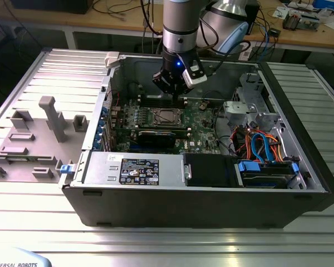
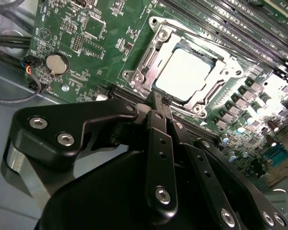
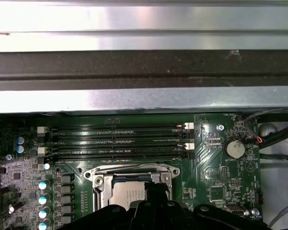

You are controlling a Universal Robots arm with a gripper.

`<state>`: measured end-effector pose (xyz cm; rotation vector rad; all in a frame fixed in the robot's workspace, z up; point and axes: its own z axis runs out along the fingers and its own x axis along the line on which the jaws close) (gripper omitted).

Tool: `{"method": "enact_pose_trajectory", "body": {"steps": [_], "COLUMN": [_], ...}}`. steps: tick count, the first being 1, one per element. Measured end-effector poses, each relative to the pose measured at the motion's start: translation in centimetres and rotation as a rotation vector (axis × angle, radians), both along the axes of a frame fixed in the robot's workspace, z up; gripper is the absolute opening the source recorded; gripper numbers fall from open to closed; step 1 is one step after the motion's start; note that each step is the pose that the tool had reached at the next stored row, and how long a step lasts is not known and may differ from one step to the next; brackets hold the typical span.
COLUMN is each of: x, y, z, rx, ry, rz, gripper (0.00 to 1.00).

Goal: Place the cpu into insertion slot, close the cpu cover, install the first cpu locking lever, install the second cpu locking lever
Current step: 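Install the second cpu locking lever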

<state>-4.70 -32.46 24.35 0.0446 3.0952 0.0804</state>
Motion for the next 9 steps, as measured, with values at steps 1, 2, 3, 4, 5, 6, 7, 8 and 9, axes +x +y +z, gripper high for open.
{"method": "enact_pose_trajectory", "body": {"steps": [1,2,3,4,5,6,7,8,9], "x": [0.00,0.00,0.00,0.00,0.00,0.00,0.00,0.00,0.00], "y": [-0.01,-0.02,-0.03,-0.03,-0.04,-0.04,-0.04,-0.04,-0.05], "z": [0.00,0.00,0.00,0.00,0.00,0.00,0.00,0.00,0.00], "rx": [-0.0001,-0.0001,-0.0001,-0.0001,-0.0001,-0.0001,-0.0002,-0.0002,-0.0001], "ry": [0.0000,0.0000,0.0000,0.0000,0.0000,0.0001,0.0000,0.0000,0.0000], "rz": [0.000,0.000,0.000,0.000,0.000,0.000,0.000,0.000,0.000], "gripper": [0.11,0.11,0.11,0.11,0.11,0.11,0.11,0.11,0.11]}}
